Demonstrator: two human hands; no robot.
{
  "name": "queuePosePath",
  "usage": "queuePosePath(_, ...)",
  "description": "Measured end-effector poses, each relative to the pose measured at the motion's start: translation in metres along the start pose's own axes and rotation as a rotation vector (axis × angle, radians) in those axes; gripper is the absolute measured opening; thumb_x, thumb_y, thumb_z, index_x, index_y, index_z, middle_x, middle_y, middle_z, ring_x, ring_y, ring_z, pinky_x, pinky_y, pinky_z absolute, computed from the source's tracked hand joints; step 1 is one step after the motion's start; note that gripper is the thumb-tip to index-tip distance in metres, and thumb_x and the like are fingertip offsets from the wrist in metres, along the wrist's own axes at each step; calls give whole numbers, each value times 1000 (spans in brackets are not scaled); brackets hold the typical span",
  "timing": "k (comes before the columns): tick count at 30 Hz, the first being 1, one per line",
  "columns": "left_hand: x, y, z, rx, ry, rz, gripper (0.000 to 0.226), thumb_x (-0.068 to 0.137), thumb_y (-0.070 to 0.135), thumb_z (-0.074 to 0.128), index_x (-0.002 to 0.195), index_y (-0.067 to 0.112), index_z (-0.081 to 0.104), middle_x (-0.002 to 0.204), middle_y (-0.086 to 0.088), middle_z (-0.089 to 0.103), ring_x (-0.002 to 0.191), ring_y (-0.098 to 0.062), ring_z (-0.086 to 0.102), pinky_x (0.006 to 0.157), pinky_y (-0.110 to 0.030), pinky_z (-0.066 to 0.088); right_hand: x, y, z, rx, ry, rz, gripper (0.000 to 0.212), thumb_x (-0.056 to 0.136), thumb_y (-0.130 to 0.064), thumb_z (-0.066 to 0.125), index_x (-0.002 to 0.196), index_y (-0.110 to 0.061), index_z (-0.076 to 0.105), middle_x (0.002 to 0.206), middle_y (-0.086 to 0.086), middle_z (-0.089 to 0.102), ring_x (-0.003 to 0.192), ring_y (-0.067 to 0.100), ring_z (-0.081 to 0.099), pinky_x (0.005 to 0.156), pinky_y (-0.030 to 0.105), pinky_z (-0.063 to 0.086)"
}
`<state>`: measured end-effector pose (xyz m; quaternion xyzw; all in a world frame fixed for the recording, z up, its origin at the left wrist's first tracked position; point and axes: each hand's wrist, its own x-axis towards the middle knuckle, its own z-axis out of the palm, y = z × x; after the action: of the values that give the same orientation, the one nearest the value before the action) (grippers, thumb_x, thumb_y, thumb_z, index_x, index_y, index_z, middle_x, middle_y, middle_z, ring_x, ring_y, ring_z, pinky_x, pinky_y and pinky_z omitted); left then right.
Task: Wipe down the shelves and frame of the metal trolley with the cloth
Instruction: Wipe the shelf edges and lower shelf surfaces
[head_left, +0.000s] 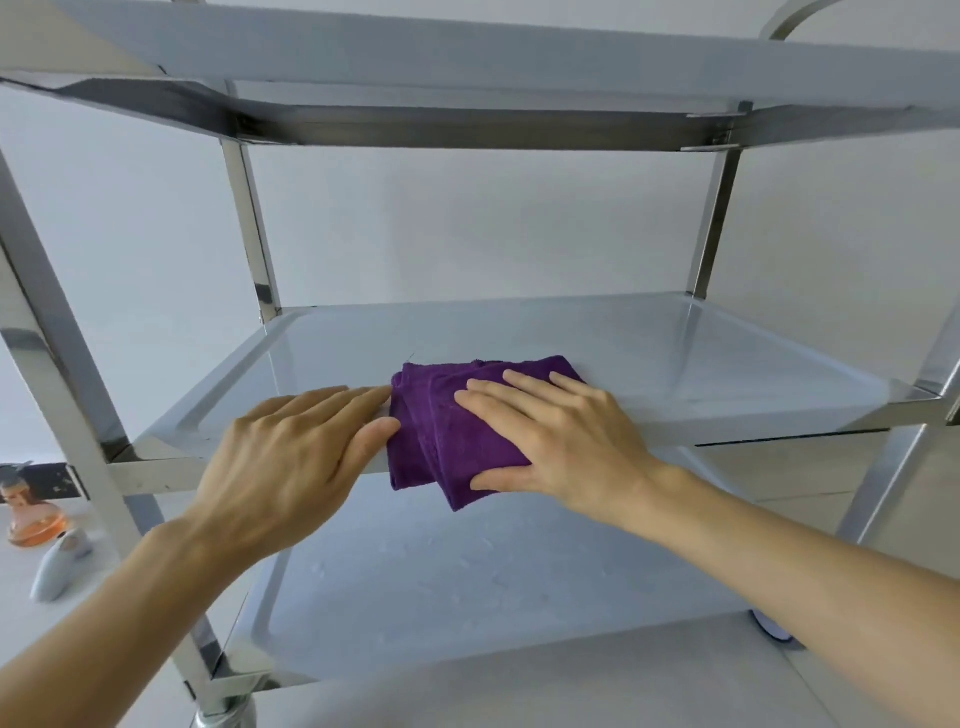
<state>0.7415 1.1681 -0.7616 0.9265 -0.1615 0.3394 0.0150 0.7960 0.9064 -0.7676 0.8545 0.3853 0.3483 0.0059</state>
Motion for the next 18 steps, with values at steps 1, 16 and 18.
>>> queuePosePath(1,0,-2,1,13,-5,10,47,104,46,28,127,29,66,121,15,69,113,-17,67,83,-36,55,-2,4,0,-10,2,-21,72,82,-62,65,141,-22,55,143,-4,57,129,26,57,95,51,54)
queuePosePath(16,3,-14,2,-30,-27,-44,52,103,50,22,132,36,62,129,29,51,120,3,43,85,-31,54,-90,113,-21,-190,90,4,60,88,-39,72,142,-20,55,140,-2,60,125,22,60,94,44,55)
queuePosePath(18,0,-18,2,-22,-24,-52,51,103,50,22,134,37,60,130,30,47,120,4,40,87,-30,53,-87,111,-18,-207,115,-20,59,87,-37,73,140,-19,56,138,-2,61,123,23,62,92,44,56)
